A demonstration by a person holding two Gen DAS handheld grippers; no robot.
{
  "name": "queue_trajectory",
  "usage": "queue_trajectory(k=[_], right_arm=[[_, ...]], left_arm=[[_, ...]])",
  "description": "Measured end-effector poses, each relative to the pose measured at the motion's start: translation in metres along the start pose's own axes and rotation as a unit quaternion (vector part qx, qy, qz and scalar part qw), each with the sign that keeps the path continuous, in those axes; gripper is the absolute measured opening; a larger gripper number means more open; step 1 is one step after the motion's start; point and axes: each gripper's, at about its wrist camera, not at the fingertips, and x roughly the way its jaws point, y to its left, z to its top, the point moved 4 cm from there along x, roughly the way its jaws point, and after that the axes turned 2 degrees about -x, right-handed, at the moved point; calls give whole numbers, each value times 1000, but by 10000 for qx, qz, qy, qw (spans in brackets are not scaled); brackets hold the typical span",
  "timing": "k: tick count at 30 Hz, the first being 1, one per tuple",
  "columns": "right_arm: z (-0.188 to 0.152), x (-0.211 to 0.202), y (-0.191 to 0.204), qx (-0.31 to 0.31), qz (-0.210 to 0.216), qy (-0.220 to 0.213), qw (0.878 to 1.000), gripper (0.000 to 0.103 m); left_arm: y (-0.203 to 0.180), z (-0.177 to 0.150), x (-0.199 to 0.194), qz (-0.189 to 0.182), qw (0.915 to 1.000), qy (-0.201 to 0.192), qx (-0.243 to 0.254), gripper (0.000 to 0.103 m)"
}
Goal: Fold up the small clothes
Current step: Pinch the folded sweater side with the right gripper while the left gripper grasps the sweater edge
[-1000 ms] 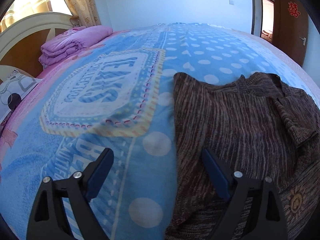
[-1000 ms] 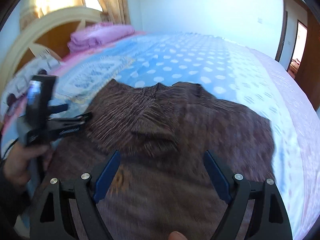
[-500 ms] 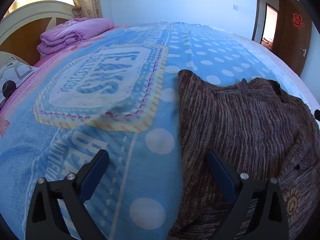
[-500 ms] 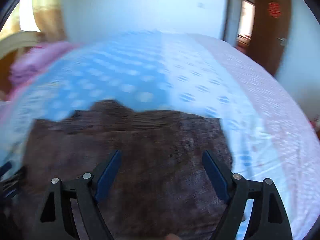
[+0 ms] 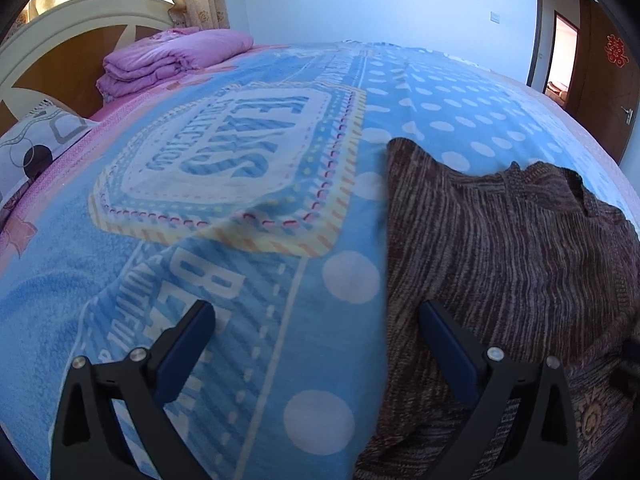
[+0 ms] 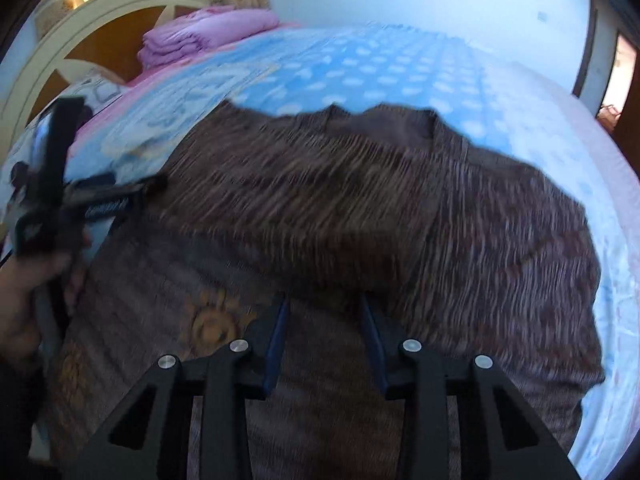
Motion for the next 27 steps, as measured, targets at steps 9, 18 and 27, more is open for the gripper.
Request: queue_trajectory(k=[9,18,27], right_arm=[[27,-34,-5,222,-197,-1112,9934,39],[-37,-18,14,-352,154,-145,9992,39],[-67,-40,-20,647,343,-851,9937,52]], left_arm=[[6,0,-1,176,9997,-4,-164,103],[16,0,-1,-23,9991,-20,-422,103],[30,6,-23,-859,9929,-56,-821,103]])
